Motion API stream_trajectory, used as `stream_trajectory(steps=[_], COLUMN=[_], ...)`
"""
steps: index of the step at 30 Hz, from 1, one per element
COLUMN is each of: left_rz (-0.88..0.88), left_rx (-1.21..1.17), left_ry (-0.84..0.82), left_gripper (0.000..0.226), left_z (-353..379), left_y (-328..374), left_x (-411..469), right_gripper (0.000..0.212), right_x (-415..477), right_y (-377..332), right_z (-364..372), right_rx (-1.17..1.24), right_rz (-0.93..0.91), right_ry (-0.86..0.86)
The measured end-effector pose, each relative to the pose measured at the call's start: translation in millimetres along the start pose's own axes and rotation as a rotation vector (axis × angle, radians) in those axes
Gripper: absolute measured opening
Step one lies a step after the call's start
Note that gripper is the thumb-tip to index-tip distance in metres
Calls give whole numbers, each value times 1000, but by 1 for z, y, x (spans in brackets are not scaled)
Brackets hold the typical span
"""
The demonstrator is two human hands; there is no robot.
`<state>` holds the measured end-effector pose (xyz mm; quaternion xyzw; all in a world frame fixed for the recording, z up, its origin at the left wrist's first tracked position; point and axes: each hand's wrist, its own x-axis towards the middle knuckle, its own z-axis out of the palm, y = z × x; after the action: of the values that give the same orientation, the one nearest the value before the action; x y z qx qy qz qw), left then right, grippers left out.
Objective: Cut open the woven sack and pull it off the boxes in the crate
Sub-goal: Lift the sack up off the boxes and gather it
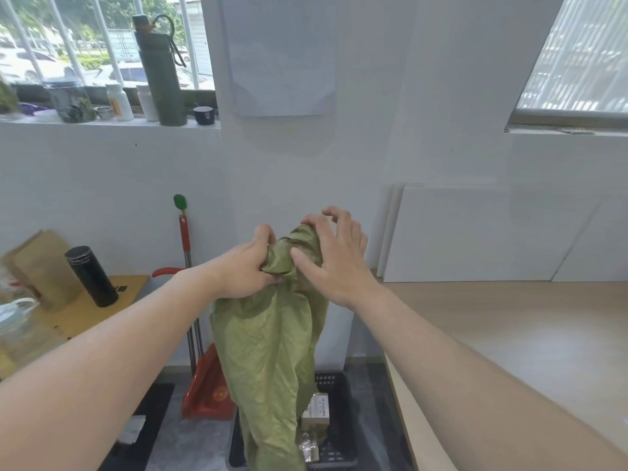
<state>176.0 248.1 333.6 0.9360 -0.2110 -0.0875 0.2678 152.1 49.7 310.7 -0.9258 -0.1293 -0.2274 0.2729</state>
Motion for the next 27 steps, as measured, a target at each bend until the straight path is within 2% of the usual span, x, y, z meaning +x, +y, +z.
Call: stream_trajectory(steps=[4, 7, 9, 12, 17, 19, 20, 23, 24, 25, 27], left_rz=[-27, -6, 18, 34, 6, -5, -10, 16, 32, 47, 64], left_rx=[-69, -166, -225, -243, -232, -205, -161, 105, 222, 335, 557], left_ry=[23, -4, -27, -40, 4, 23, 27, -3, -5, 6, 62], left_gripper=[38, 27, 18, 5, 9, 20, 34, 105, 121, 129, 122], left_z=[-2, -3, -4, -7, -12, -12, -12, -15, -14, -13, -6], left_y=[4, 9, 11, 15, 21, 22, 22, 24, 24, 25, 23], left_x=[5, 8, 10, 13, 13, 11, 9, 5, 4, 3, 3], right_gripper=[84, 101, 102, 85, 38, 30, 27, 24, 24, 24, 22], right_x=[-11, -9, -5, -1, 3, 5, 6, 5, 6, 5, 5], right_y=[6, 12, 14, 13, 10, 7, 6, 1, 0, -2, -6], right_z=[-1, 5, 8, 11, 18, 17, 16, 14, 14, 14, 14], right_rx=[-211, -338, -394, -415, -413, -391, -376, -346, -344, -339, -324], right_rz=[-292, -314, -286, -259, -225, -204, -198, -169, -151, -132, -97], right_ry=[-3, -87, -111, -73, -51, -103, -128, -169, -193, -221, -274])
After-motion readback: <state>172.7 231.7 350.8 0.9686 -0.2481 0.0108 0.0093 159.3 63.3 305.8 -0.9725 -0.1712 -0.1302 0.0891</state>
